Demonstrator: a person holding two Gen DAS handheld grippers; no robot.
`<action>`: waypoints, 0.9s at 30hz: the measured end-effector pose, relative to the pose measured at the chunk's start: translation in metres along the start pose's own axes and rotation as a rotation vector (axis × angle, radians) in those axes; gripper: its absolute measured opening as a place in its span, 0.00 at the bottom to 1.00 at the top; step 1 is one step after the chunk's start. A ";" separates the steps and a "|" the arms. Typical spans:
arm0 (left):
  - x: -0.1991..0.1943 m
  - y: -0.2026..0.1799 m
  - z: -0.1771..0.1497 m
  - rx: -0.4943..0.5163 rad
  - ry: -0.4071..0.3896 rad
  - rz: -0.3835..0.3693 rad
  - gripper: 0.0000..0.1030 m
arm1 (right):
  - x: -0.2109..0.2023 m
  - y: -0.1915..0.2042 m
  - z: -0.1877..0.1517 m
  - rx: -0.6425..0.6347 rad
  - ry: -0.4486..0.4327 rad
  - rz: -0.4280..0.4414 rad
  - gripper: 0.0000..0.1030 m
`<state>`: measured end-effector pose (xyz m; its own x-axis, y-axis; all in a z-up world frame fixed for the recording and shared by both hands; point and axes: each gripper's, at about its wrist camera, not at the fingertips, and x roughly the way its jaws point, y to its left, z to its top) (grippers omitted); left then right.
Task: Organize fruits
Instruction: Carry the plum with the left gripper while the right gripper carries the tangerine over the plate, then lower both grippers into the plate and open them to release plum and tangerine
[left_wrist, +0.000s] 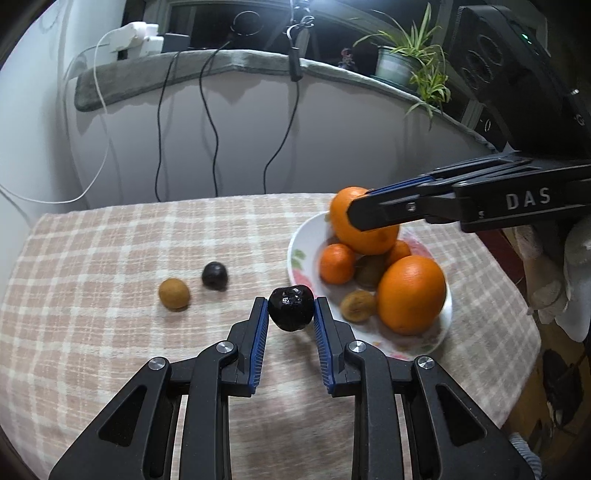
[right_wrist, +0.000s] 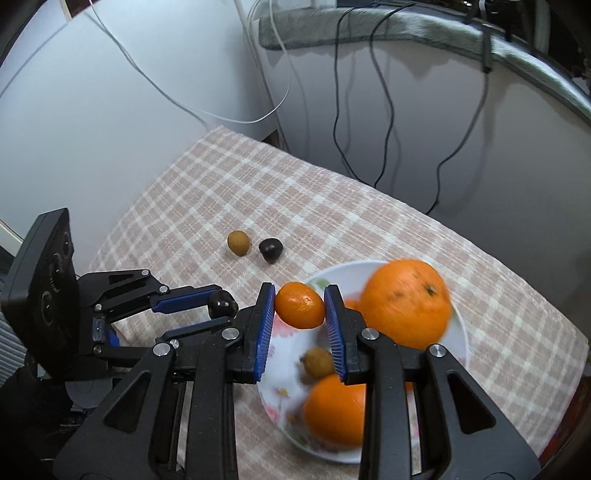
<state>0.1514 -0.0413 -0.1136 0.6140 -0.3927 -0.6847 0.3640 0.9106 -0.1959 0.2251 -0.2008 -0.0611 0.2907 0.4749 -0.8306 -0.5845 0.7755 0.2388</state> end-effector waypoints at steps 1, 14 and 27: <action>0.001 -0.004 0.001 0.004 0.000 -0.003 0.23 | -0.004 -0.001 -0.003 0.005 -0.006 -0.002 0.28; 0.014 -0.039 0.002 0.045 0.012 -0.037 0.23 | -0.041 -0.043 -0.046 0.077 -0.053 -0.042 0.28; 0.024 -0.047 0.003 0.055 0.031 -0.028 0.23 | -0.045 -0.073 -0.077 0.146 -0.049 -0.065 0.28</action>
<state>0.1508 -0.0938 -0.1185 0.5816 -0.4129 -0.7009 0.4188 0.8906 -0.1771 0.1958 -0.3109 -0.0800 0.3631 0.4383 -0.8222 -0.4480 0.8559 0.2584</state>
